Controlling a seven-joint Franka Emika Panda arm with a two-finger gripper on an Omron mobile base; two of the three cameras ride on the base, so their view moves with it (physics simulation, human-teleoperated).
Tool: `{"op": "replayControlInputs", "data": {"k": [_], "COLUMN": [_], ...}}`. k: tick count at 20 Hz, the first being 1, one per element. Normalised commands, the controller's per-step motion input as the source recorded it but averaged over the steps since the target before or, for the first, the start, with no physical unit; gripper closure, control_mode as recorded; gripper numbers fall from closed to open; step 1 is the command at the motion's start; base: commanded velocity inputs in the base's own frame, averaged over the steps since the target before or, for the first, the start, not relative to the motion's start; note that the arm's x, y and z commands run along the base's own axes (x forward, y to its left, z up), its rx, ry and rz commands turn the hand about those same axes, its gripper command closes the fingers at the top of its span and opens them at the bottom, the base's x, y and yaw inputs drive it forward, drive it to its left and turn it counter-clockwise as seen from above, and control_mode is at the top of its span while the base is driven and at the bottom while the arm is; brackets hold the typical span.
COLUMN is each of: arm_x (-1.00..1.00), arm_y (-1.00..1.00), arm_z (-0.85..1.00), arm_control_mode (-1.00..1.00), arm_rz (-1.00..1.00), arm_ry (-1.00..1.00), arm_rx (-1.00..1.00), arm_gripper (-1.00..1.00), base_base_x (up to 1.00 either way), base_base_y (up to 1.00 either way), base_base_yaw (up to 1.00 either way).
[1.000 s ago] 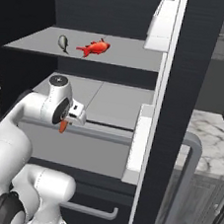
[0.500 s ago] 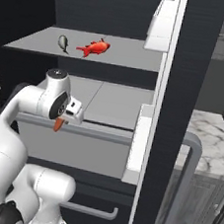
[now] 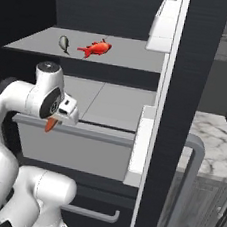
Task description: Gather the cucumber and carrot from the fridge and place them on a tray on the dining counter. Then gather the fishs from the fridge and place them on the other tray.
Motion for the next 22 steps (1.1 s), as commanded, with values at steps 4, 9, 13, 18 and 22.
{"op": "replayControlInputs", "data": {"k": [4, 9, 13, 18, 22], "arm_x": [-0.81, -0.64, 0.00, -0.57, -0.62], "arm_y": [0.00, 0.00, 0.04, 0.00, -0.02], "arm_z": [0.16, 0.03, -0.01, 0.00, 0.00], "arm_control_mode": [-1.00, -1.00, -1.00, -1.00, -1.00], "arm_rz": [-0.02, -0.03, 0.01, -0.03, -0.06], "arm_ry": [-0.02, -0.04, 0.01, -0.11, -0.10], "arm_rx": [0.00, 0.00, -0.01, 0.00, 0.00], "arm_gripper": [1.00, 1.00, 1.00, 1.00, 1.00], "base_base_x": [0.00, 0.00, 0.00, 0.00, 0.00], "base_base_y": [0.00, 0.00, 0.00, 0.00, 0.00], "base_base_yaw": [0.00, 0.00, 0.00, 0.00, 0.00]}}
